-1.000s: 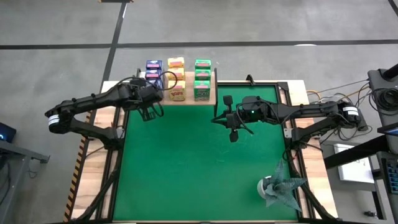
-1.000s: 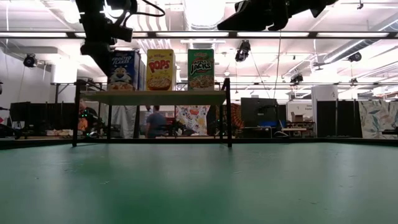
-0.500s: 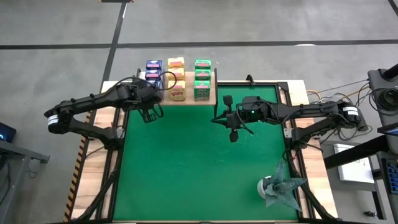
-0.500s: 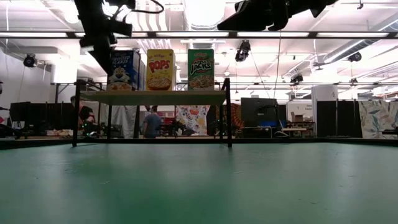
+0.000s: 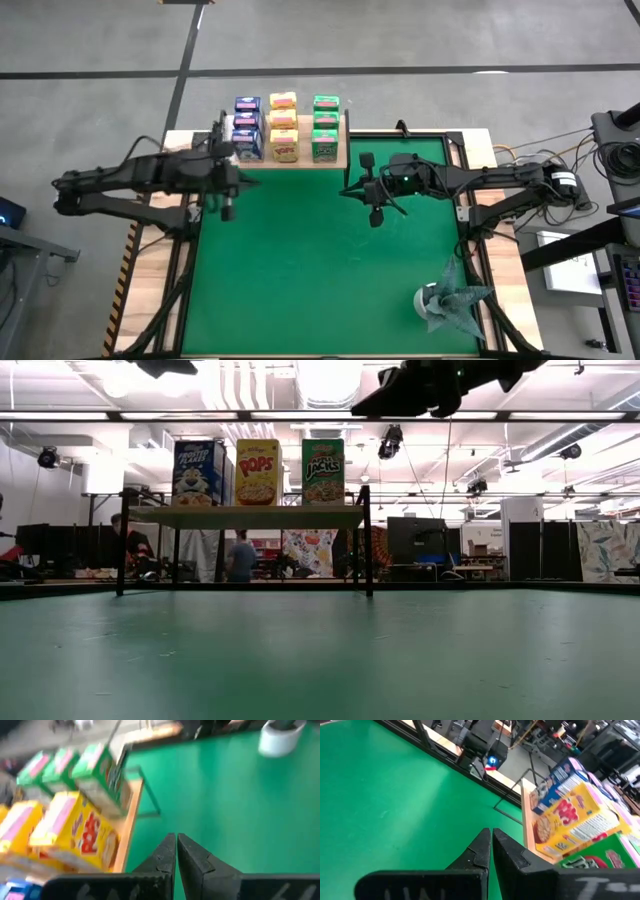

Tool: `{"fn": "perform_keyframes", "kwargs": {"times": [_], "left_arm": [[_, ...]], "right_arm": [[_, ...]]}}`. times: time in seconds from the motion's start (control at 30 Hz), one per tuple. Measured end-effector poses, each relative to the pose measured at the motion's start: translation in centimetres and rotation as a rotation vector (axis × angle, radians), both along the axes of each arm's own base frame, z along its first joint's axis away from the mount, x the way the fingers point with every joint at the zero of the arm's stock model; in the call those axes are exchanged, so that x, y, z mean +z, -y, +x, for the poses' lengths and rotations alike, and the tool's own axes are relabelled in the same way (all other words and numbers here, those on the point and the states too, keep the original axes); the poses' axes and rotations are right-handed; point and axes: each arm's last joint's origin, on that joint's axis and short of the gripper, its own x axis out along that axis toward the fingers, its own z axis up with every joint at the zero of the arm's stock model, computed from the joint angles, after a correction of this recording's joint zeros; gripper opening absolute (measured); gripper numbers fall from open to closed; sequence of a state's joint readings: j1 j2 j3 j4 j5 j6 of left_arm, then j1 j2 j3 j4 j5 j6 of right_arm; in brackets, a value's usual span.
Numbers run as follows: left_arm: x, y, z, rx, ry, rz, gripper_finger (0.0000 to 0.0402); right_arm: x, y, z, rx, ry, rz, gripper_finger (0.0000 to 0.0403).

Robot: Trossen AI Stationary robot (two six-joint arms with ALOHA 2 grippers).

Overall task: Stack cereal on shelf
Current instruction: Return to Home Position

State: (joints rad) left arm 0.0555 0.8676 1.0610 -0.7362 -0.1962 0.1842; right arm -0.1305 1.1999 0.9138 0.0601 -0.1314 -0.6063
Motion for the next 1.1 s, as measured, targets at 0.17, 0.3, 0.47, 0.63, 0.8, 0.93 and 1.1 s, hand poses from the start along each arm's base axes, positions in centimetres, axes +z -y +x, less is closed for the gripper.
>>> {"fn": "perform_keyframes", "kwargs": {"times": [0.17, 0.3, 0.47, 0.63, 0.8, 0.93, 1.1], "left_arm": [[-0.6, 1.1, -2.5, -0.077, 0.144, 0.011, 0.0], [-1.8, 1.2, -4.5, -0.083, 0.188, 0.011, 0.0], [-3.9, 1.1, -6.1, -0.086, 0.264, 0.019, 0.0], [-6.3, 1.2, -7.2, -0.108, 0.312, 0.011, 0.0], [-6.9, 1.2, -7.9, -0.097, 0.453, -0.015, 0.0], [-8.2, 1.2, -8.0, -0.09, 0.456, -0.036, 0.0], [-9.4, 1.2, -7.8, -0.092, 0.494, -0.033, 0.0]], "right_arm": [[-0.4, 1.1, -0.2, -0.051, -0.007, 0.04, 0.0009], [-1.0, 1.9, -0.5, -0.087, -0.012, 0.068, 0.0009], [-1.7, 2.5, -0.7, -0.111, -0.017, 0.089, 0.0009], [-2.0, 2.8, -0.9, -0.085, -0.023, 0.137, 0.0009], [-2.6, 2.8, -1.0, -0.072, -0.028, 0.164, 0.0009], [-3.2, 2.7, -1.3, -0.073, -0.011, 0.161, 0.0009], [-3.4, 2.8, -2.0, -0.088, -0.006, 0.181, 0.0009]]}}
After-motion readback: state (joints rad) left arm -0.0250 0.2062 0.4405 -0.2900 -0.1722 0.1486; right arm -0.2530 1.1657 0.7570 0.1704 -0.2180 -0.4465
